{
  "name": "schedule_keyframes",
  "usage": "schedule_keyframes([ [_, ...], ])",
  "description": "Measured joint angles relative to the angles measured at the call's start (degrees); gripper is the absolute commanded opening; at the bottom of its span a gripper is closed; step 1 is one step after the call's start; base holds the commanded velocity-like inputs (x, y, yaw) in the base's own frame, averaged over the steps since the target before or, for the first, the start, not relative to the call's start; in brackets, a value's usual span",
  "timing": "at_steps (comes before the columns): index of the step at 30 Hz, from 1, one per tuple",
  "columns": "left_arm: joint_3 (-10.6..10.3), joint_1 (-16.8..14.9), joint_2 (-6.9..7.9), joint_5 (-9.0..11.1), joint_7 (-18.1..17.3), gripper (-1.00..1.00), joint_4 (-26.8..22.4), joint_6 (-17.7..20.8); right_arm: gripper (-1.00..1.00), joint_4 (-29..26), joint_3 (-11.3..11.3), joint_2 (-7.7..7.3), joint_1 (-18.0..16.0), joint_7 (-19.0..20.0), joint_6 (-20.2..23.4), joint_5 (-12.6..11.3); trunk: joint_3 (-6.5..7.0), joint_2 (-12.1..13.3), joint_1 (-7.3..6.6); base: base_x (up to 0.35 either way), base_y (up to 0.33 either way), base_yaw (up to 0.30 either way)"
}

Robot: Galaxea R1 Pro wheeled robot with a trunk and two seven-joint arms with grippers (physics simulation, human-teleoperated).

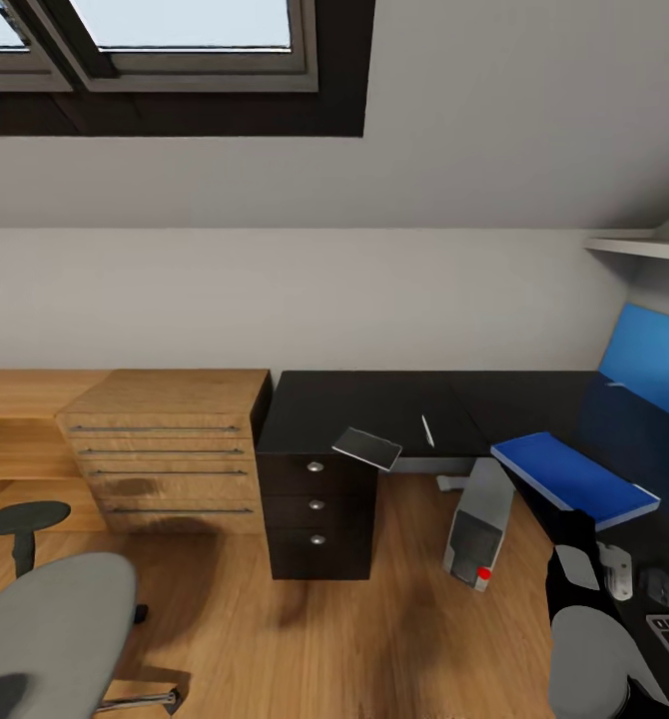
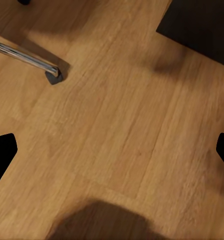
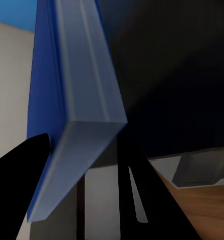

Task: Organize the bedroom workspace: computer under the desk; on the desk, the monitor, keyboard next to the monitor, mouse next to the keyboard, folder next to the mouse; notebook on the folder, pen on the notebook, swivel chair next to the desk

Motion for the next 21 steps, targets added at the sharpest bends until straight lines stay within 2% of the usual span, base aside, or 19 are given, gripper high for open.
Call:
schedule_keyframes([
  [8,0.0,0.0,-0.04,0.0,0.0,1.0,0.0,0.0,-1.0,0.0,-0.1,-0.07,0.0,0.0,0.0,0.0,-0.62,0.0,0.0,0.0,0.0,-0.088],
  [21,0.0,0.0,-0.04,0.0,0.0,1.0,0.0,0.0,-1.0,0.0,-0.2,-0.1,0.1,-0.1,0.1,-0.1,-1.01,0.0,0.0,0.0,0.0,-0.007],
])
